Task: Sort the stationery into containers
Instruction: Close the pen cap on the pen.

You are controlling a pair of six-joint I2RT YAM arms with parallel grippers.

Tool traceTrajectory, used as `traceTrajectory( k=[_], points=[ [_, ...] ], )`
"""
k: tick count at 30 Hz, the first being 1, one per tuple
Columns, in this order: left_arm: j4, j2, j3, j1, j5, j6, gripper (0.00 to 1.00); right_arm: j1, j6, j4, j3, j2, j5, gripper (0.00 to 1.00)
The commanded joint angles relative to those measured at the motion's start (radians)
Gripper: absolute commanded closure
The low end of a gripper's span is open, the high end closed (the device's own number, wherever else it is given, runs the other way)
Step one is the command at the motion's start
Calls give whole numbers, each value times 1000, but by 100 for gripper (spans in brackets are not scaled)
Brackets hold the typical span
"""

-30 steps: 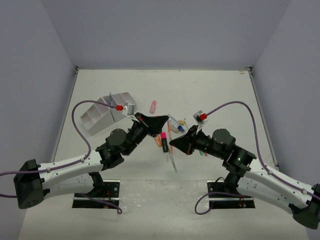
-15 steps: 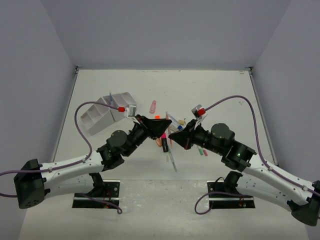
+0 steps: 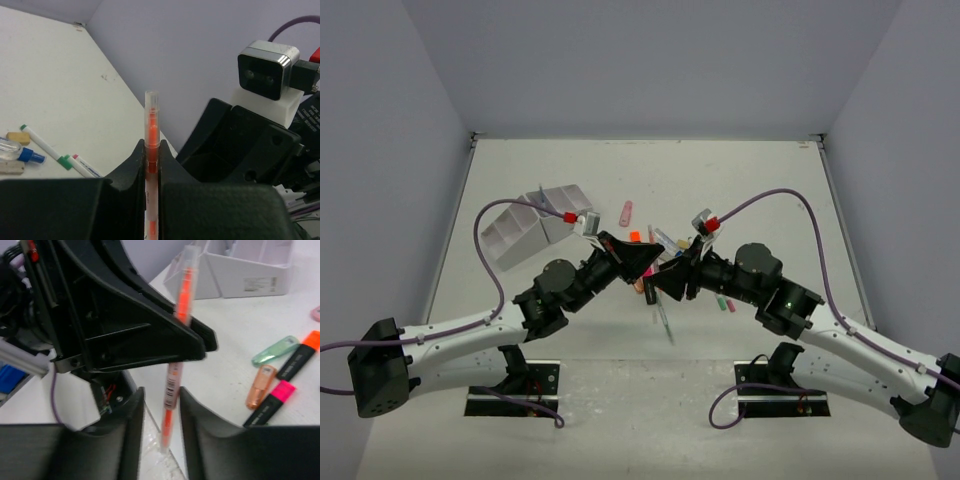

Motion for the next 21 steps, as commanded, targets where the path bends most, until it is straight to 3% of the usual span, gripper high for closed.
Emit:
traceTrajectory(
  k=[1,3,5,7,9,12,15,18,21],
  points=[
    [121,-15,14,-2,126,67,100,8,-37,97,25,72,-137,70],
    [122,-27,15,-2,132,78,100,8,-28,110,34,97,-138,92],
    [113,-40,17,-2,128,93,100,8,-25,117,36,102,-132,100],
    [74,-55,26,-2,111,119,83,9,-25,118,32,92,-124,100],
    [23,-59,52,-2,102,159,49,8,-32,116,30,84,-123,100],
    [-92,-51,116,-2,92,203,37,9,-52,105,31,65,-135,100],
    [-156,-60,172,-2,61,240,36,9,-65,92,39,66,-172,100],
    [-219,-59,227,-2,28,265,41,9,-68,86,37,60,-174,100],
    [-268,-53,264,-3,18,267,60,9,-75,72,37,47,-158,100]
  ],
)
